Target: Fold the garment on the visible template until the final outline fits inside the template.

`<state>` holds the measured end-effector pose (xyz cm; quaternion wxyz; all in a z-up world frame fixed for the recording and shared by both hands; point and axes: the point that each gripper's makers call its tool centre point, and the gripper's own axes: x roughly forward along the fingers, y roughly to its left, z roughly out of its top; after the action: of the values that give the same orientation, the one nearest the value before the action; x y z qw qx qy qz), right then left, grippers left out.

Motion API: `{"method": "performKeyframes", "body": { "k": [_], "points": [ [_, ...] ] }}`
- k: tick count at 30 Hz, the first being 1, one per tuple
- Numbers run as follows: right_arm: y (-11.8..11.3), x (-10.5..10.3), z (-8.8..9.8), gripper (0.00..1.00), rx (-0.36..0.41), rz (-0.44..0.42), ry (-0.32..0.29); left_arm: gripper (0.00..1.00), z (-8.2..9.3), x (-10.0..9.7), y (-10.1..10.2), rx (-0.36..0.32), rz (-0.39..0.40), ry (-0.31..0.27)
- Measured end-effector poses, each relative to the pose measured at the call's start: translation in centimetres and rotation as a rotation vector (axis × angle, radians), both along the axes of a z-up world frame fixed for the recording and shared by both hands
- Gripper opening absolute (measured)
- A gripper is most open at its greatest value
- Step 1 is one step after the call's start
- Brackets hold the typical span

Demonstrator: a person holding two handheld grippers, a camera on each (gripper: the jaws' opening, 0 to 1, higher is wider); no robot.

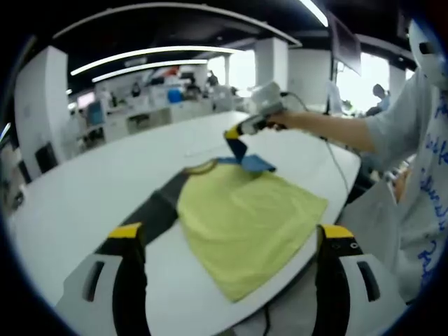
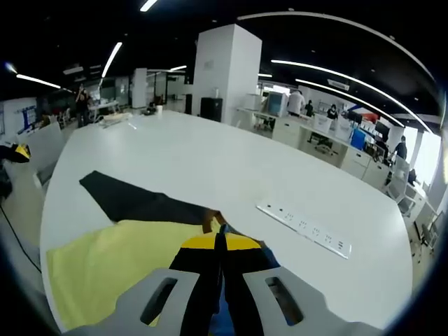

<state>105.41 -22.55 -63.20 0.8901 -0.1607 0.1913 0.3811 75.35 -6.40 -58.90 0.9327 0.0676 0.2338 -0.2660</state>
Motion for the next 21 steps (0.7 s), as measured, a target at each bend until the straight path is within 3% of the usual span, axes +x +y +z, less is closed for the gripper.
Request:
{"method": "performKeyframes", "body": {
  "k": [21],
  "points": [
    [3.0,-0.1,-0.5,0.01,-0.006,0.055,0.011,0.97,-0.2,-0.2,0.5,0.006,0.004,0.011]
  ]
}}
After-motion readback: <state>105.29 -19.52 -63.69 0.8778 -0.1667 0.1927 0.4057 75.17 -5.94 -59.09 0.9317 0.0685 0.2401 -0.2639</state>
